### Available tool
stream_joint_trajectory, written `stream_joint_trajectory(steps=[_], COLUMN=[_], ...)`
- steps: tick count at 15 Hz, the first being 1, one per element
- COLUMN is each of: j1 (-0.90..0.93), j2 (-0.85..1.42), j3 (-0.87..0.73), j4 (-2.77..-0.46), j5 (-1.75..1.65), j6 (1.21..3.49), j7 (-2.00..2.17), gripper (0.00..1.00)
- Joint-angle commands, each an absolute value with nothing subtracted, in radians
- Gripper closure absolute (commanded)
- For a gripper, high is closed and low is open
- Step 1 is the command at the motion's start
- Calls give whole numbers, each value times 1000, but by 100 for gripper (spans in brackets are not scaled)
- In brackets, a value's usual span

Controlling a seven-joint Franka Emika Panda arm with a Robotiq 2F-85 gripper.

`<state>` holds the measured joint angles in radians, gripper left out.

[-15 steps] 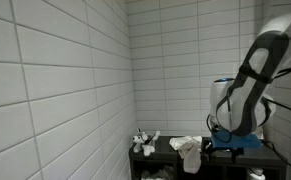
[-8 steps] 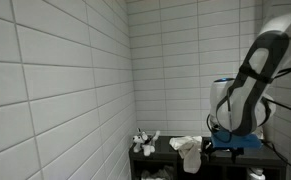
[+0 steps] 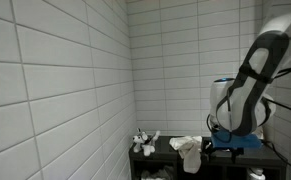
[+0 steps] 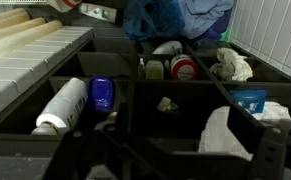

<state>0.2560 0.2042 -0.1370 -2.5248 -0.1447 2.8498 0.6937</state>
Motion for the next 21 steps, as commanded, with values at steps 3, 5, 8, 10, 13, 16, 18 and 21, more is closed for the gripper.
stream_joint_trajectory(steps=[3, 5, 8, 10, 13, 16, 18, 21], j1=[238, 238, 238, 238, 238, 242, 241, 248], j2=[204, 204, 204, 204, 204, 202, 199, 207], j3=[-122, -122, -122, -122, -122, -127, -133, -160], j4=[-2524, -2524, -2524, -2524, -2524, -2523, -2523, -2522], j5=[-152, -152, -152, -152, -152, -159, -147, -144], j6=[2848, 2848, 2848, 2848, 2848, 2851, 2879, 2960], j7=[697, 697, 697, 697, 697, 707, 740, 839], gripper=[0, 0, 0, 0, 0, 0, 0, 0])
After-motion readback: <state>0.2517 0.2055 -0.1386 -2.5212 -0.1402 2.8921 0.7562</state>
